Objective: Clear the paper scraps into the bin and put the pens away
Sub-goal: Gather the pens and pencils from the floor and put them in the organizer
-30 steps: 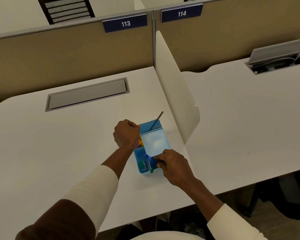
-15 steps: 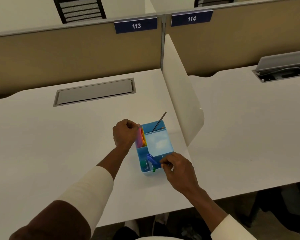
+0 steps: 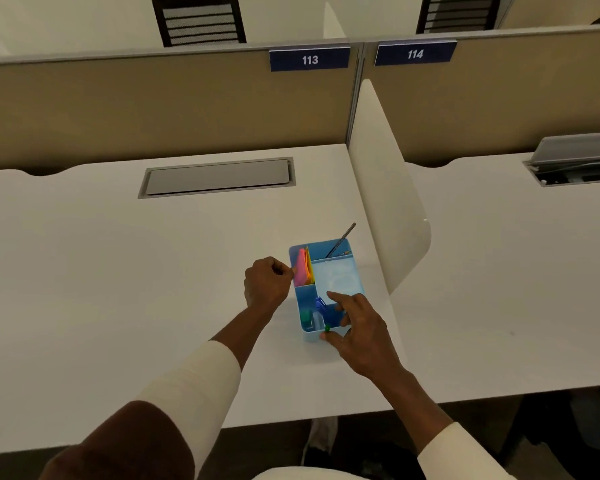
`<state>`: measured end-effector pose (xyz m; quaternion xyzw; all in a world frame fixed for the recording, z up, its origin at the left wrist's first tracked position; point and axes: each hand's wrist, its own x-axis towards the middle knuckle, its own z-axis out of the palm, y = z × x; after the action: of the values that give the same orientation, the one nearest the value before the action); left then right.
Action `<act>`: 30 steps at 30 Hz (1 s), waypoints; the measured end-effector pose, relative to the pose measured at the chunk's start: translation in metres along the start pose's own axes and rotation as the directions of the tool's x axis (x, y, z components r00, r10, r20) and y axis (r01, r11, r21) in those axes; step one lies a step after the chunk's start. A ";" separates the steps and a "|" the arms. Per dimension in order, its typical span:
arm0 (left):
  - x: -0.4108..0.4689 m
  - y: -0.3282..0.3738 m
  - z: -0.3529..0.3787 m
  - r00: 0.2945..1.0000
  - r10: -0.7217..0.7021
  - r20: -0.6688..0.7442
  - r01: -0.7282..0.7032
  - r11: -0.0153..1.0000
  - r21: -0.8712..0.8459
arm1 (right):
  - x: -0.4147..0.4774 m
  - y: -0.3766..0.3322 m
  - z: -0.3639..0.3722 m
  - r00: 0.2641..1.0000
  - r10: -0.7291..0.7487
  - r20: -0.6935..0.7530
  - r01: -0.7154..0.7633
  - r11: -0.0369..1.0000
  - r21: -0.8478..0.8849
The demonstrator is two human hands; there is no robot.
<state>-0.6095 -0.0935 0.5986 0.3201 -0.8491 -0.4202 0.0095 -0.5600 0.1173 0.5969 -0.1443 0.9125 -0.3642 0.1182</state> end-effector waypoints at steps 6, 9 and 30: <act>-0.009 -0.011 -0.004 0.996 0.010 0.084 -0.010 1.000 -0.003 | 0.009 -0.010 0.003 0.999 0.028 -0.035 -0.029 0.999 -0.017; -0.015 -0.016 -0.006 0.991 0.000 0.135 0.005 0.999 -0.037 | 0.014 -0.014 0.007 0.996 0.055 -0.075 -0.058 0.998 -0.040; -0.036 -0.026 -0.011 0.978 0.020 0.208 -0.017 1.000 -0.018 | 0.023 -0.025 0.011 0.998 0.046 -0.043 -0.053 0.980 -0.193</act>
<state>-0.5635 -0.0928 0.5957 0.2665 -0.8449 -0.4581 -0.0729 -0.5740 0.0852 0.6043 -0.1254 0.9491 -0.2730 0.0949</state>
